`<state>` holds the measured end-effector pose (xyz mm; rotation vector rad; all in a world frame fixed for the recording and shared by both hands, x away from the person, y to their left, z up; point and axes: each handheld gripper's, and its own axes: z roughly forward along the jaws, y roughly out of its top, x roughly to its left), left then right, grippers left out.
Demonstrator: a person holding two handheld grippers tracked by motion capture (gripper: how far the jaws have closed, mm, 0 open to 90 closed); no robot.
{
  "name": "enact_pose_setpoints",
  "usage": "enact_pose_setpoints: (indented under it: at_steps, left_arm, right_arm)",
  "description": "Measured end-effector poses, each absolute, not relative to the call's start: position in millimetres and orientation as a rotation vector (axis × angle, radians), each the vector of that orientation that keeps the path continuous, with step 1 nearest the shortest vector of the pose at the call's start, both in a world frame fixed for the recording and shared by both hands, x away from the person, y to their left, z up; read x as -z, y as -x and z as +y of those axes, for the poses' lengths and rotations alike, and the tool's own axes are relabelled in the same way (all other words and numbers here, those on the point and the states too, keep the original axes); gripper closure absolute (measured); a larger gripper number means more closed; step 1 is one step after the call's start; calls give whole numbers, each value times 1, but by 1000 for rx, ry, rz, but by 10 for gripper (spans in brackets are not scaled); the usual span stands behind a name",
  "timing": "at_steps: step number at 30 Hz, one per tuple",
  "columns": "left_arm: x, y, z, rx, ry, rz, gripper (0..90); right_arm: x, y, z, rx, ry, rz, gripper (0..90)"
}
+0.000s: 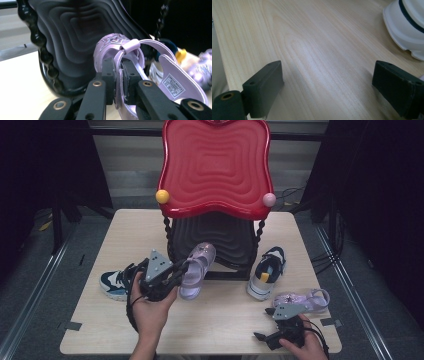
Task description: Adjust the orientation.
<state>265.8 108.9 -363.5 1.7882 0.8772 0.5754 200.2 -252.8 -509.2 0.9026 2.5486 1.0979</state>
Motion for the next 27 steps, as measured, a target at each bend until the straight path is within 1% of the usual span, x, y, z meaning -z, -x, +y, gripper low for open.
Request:
enact_pose_setpoints:
  at_steps: [10,18,27]
  left_arm:
    - [370,-282,82,-721,-1687,994,821]
    - [382,-297,64,-854,-1623,1026,821]
    - [391,-314,46,-925,-1570,1048,820]
  right_arm:
    - [509,-200,-253,-1098,-904,2549,92]
    - [509,-200,-253,-1098,-904,2549,92]
    - [509,-200,-253,-1098,-902,2549,92]
